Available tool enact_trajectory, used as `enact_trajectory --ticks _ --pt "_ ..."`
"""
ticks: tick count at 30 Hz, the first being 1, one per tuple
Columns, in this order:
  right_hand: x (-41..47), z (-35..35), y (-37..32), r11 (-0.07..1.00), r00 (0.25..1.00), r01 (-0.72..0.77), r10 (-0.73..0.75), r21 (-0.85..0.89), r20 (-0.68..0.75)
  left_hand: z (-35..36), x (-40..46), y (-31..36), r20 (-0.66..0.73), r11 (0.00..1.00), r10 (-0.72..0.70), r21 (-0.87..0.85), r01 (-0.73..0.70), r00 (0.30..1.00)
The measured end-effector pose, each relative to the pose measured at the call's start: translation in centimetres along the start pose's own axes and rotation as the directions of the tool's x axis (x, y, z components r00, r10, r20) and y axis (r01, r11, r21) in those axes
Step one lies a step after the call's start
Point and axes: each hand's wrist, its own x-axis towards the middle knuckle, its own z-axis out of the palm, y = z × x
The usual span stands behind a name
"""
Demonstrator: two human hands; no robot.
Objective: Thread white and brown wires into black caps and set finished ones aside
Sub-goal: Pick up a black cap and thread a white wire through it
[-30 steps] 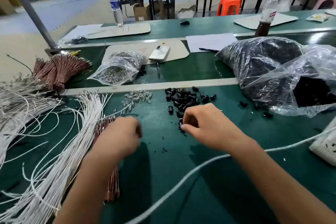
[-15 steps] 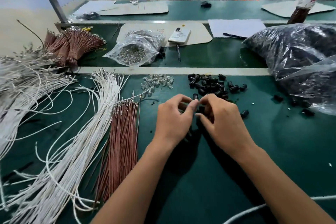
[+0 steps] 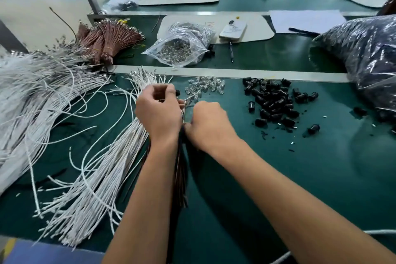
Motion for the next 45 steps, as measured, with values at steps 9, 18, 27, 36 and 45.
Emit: enact_trajectory --ticks 9,18,27,36,45 --pt "1.3 0.2 -3.0 0.970 0.992 0.019 0.012 -0.244 0.126 -2.2 1.0 -1.6 -0.099 0.994 0.054 0.101 -0.044 0.994" --pt "-0.2 -7.6 7.5 0.872 0.982 -0.078 -0.017 0.483 0.189 1.5 -1.3 2.7 0.207 0.948 -0.186 -0.219 0.231 0.961" --pt "-2.2 -9.5 14.7 0.174 0.866 0.311 0.354 0.934 -0.354 6.1 -7.0 1.8 0.602 0.874 -0.144 -0.296 0.386 0.785" --pt "-1.8 -8.6 16.4 0.170 0.775 0.385 0.475 0.907 -0.417 6.0 -6.8 0.9 0.670 0.849 -0.142 -0.296 0.437 0.729" --pt "-1.0 -7.6 16.3 0.159 0.805 0.352 0.451 0.922 -0.385 6.4 -6.7 0.8 0.677 0.824 -0.118 -0.341 0.452 0.726"
